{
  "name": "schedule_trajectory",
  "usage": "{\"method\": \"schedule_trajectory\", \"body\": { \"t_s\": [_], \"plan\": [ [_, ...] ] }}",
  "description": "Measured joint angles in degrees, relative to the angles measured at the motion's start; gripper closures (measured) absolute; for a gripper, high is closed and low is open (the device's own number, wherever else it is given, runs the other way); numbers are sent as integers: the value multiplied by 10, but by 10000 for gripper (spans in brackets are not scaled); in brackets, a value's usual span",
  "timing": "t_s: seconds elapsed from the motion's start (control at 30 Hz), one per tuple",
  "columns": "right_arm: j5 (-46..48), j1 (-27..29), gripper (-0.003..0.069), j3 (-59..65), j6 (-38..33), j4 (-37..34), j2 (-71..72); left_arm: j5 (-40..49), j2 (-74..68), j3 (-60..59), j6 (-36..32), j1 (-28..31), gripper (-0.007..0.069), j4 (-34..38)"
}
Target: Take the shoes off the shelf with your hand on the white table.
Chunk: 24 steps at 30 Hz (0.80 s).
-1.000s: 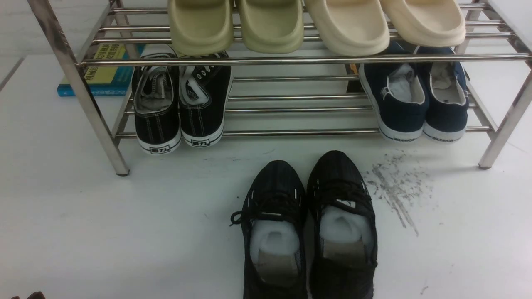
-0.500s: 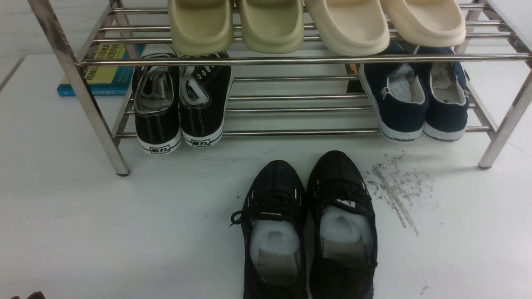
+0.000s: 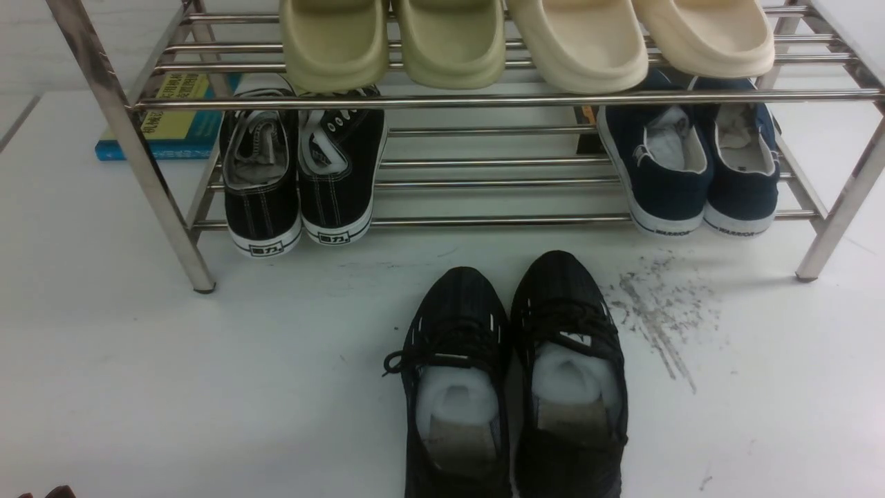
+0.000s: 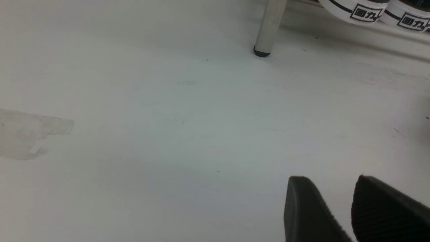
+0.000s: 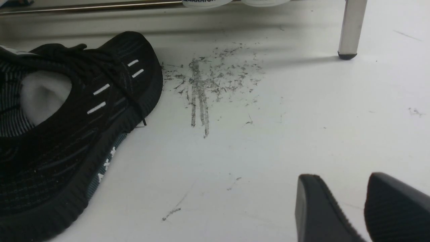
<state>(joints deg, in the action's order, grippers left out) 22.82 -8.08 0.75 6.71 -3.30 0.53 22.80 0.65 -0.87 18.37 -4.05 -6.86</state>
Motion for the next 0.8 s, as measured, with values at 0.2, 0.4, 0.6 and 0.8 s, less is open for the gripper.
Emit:
{"method": "schedule_trajectory", "body": {
  "t_s": [0.2, 0.4, 0.6, 0.8],
  "plan": [
    [-4, 0, 421, 0, 39, -55, 0, 0, 0, 0, 0, 0, 382, 0],
    [-43, 0, 421, 6, 163, -295, 0, 0, 0, 0, 0, 0, 382, 0],
    [-72, 0, 421, 6, 185, -433, 0, 0, 0, 0, 0, 0, 382, 0],
    [-54, 0, 421, 6, 189, -489, 0, 0, 0, 0, 0, 0, 382, 0]
  ]
}}
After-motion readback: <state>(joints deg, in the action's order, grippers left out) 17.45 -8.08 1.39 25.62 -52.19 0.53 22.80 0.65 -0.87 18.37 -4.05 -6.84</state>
